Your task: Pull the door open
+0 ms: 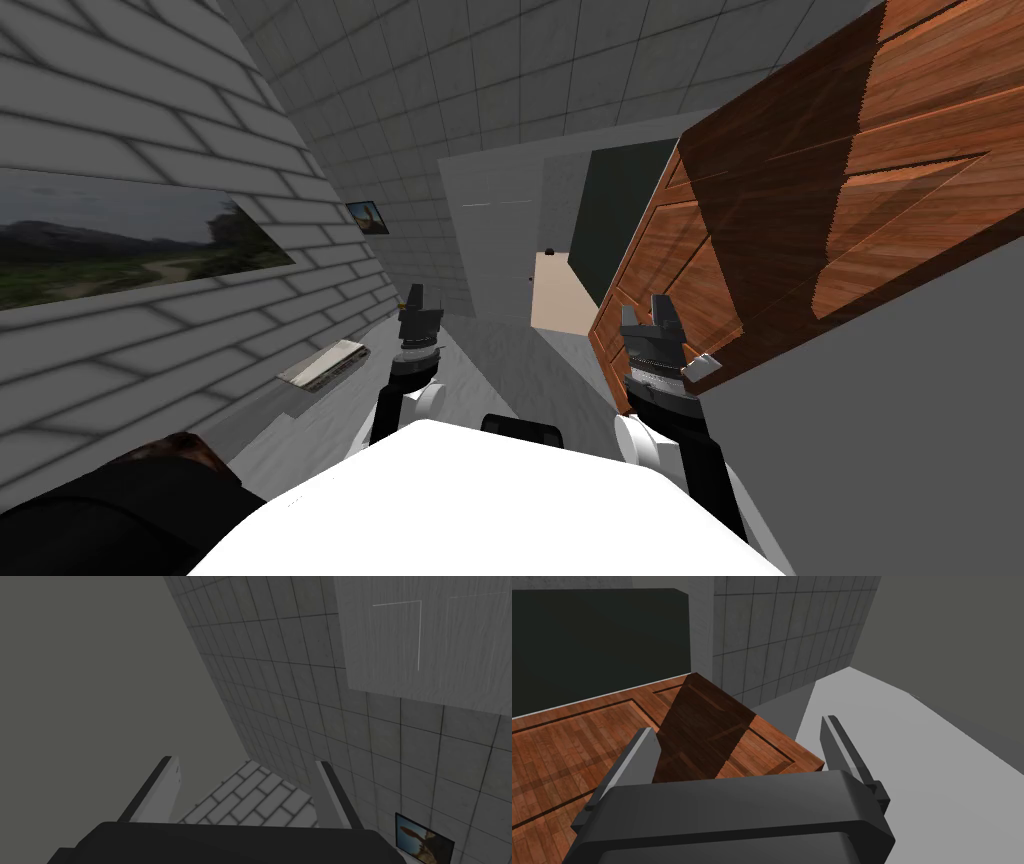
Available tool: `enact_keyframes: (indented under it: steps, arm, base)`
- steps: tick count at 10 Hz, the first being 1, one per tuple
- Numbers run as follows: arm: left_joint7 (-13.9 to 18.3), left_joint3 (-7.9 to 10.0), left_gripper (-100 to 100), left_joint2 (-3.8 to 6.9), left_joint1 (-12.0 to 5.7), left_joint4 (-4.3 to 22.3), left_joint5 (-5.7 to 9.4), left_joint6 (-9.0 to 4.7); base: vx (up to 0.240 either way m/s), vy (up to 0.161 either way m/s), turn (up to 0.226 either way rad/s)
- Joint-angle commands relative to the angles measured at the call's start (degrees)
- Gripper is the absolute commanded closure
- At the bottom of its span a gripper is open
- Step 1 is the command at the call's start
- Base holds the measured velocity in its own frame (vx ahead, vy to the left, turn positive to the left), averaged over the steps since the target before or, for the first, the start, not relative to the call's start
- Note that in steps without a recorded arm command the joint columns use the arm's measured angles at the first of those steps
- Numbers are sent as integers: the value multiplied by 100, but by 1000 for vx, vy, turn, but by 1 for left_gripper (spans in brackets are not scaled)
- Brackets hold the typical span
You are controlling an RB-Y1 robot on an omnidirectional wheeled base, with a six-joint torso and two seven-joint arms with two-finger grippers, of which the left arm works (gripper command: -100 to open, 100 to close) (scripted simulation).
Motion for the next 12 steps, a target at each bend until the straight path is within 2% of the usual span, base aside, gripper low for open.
enact_keyframes:
  steps: [1,4,8,12]
  arm:
    - [34,12,-100,43,-47,181,8,-22]
    - [90,31,-100,102,-125,479,21,-59]
    - [201,70,-100,194,-280,1069,48,-132]
    - [286,99,-100,251,-397,1517,68,-188]
  base:
    - [67,-43,-42]
    - [130,-39,-35]
    - [141,-29,-44]
    - [123,-42,-37]
